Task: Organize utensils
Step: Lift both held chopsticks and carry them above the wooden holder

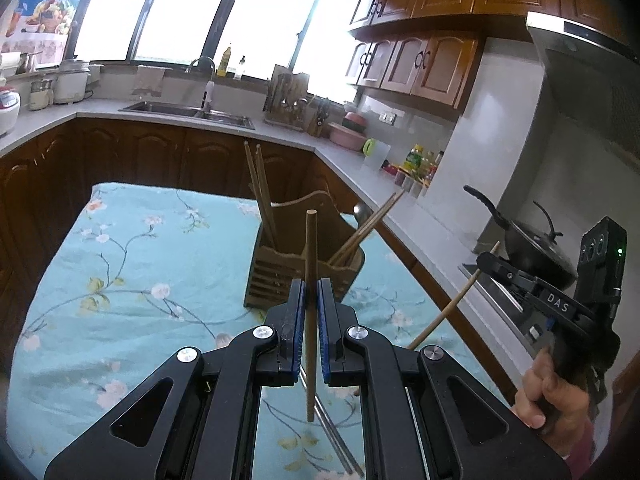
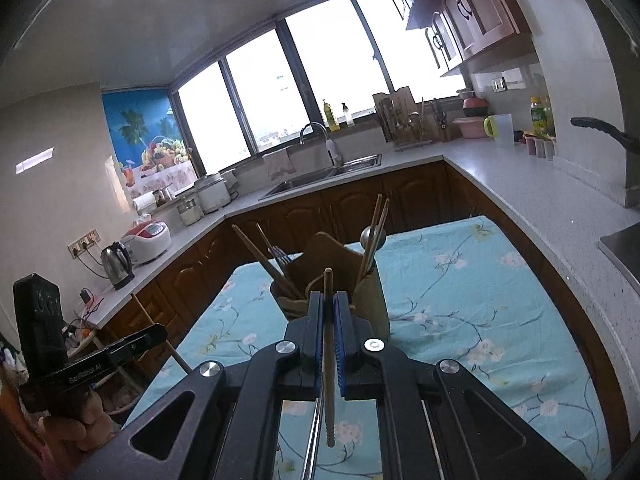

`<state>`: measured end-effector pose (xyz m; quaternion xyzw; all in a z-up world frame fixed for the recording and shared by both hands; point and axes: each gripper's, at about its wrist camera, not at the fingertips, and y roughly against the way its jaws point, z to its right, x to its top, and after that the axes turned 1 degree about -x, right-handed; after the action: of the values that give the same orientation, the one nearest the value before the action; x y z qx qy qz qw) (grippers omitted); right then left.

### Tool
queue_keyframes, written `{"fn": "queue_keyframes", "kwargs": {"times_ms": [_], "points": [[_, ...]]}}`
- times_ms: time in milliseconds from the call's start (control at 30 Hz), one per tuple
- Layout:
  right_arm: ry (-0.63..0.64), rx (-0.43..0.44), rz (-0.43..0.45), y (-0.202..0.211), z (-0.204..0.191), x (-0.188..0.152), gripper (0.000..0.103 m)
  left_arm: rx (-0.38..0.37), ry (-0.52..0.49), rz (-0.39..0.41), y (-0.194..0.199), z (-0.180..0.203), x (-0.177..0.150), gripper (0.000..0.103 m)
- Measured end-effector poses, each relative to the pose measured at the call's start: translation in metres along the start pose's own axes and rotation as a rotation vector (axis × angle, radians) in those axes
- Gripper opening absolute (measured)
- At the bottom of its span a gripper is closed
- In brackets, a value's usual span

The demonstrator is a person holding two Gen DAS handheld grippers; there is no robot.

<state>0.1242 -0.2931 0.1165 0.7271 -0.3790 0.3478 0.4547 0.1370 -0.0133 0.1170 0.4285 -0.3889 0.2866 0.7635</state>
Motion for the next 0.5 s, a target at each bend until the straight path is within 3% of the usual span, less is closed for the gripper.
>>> {"fn": "queue_keyframes", "kwargs": {"times_ms": [500], "points": [[0.001,-0.003,0.151,-0.014,-0.003,0.067,0.005,0.017,-0.017,0.186,-0.006,-0.002,0.084,0.005]]}}
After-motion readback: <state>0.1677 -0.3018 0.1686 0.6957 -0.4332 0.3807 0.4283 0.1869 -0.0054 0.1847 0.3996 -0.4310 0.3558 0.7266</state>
